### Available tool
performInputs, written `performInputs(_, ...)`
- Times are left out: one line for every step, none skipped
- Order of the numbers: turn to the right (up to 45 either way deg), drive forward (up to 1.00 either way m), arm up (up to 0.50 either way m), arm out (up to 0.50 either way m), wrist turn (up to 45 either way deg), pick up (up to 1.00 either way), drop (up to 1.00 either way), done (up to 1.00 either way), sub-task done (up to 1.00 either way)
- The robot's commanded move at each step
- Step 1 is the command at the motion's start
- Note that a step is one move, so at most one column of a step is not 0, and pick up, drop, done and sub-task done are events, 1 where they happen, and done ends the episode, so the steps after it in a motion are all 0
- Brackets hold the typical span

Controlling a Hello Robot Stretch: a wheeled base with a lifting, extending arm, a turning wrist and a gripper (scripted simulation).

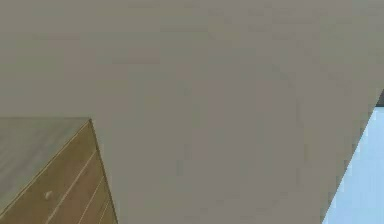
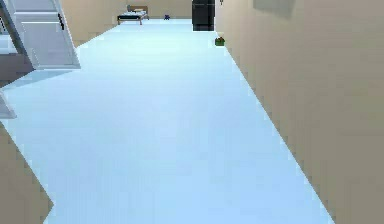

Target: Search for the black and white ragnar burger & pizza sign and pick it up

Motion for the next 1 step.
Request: performInputs(9.0,0.00,0.00,0.00,0.0,0.00,0.00,0.00,0.00)
